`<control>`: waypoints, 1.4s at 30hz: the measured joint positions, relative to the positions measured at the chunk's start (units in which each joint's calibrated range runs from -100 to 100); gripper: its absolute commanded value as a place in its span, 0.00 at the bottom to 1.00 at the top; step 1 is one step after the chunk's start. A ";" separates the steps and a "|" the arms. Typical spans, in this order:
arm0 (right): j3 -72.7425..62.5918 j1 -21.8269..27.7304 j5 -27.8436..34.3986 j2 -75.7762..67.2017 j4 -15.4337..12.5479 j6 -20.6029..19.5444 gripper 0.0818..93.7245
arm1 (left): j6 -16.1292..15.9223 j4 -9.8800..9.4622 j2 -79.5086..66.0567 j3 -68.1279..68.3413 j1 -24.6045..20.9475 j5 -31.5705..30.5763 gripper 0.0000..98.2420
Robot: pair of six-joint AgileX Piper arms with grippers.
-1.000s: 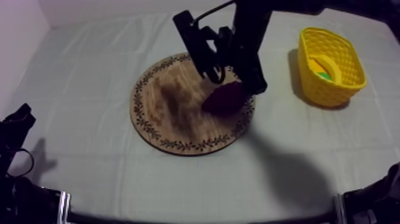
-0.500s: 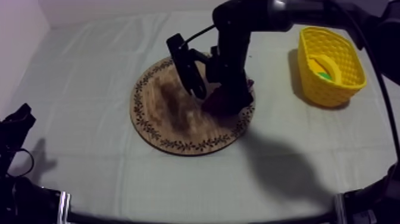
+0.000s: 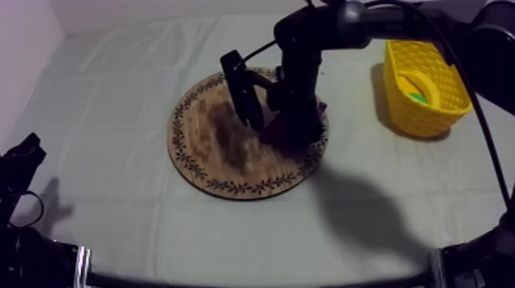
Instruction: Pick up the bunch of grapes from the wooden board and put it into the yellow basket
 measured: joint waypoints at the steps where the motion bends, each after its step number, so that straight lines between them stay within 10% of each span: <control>1: 0.05 0.09 0.00 0.00 0.00 -0.13 0.41 | 0.00 0.00 0.00 0.00 0.00 0.00 0.00; 28: -15.09 2.23 14.38 -20.00 -2.57 2.16 0.33 | 0.00 0.00 0.00 0.00 0.00 0.00 0.00; 42: -9.60 9.29 14.26 -26.74 -1.40 -7.19 0.35 | 0.00 0.00 0.00 0.00 0.00 0.00 0.00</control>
